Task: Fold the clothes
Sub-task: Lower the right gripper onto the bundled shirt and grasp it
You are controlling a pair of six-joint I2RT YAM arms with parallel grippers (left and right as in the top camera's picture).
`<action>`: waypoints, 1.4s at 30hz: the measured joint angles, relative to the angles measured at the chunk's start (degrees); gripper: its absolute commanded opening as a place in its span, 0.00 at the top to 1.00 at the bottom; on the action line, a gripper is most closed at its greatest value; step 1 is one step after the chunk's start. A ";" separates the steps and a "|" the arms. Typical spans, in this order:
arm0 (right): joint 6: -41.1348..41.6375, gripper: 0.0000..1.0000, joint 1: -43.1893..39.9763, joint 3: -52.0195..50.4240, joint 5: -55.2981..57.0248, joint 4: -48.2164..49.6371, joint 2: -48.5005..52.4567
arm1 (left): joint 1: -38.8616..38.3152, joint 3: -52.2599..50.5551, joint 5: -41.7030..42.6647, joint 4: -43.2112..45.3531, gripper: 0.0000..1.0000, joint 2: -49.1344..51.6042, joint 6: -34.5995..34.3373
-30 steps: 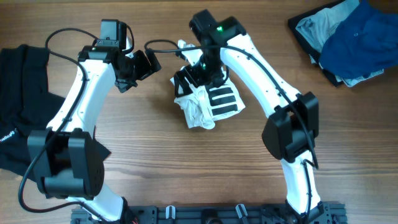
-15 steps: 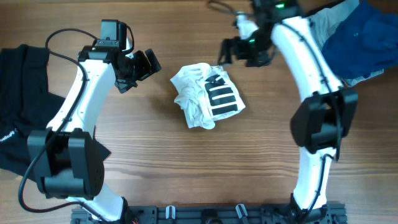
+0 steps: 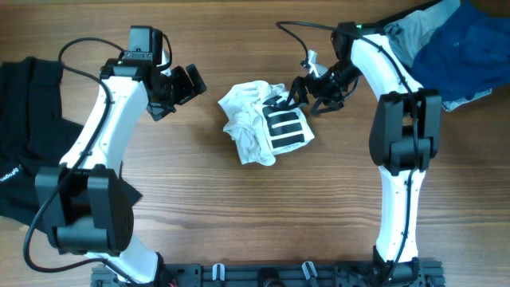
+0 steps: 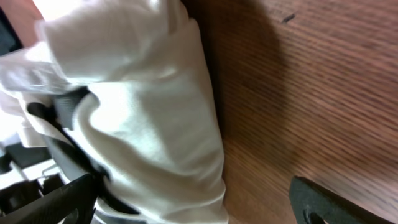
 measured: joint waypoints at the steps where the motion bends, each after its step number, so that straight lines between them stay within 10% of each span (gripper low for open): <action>1: -0.85 0.00 0.00 0.00 -0.28 -0.37 0.35 | 0.00 0.00 0.00 0.00 0.00 0.00 0.02; 20: -13.73 0.04 5.97 0.00 -6.73 -5.75 3.48 | 0.00 0.00 0.00 -0.46 0.00 0.00 0.00; 23: -14.78 0.96 8.39 0.00 -6.45 -5.27 3.54 | 0.00 0.00 0.00 -0.46 0.00 0.00 0.00; 42: 2.12 0.95 9.81 -0.04 -0.20 6.86 2.60 | 0.00 0.00 0.00 -0.46 0.00 0.00 0.00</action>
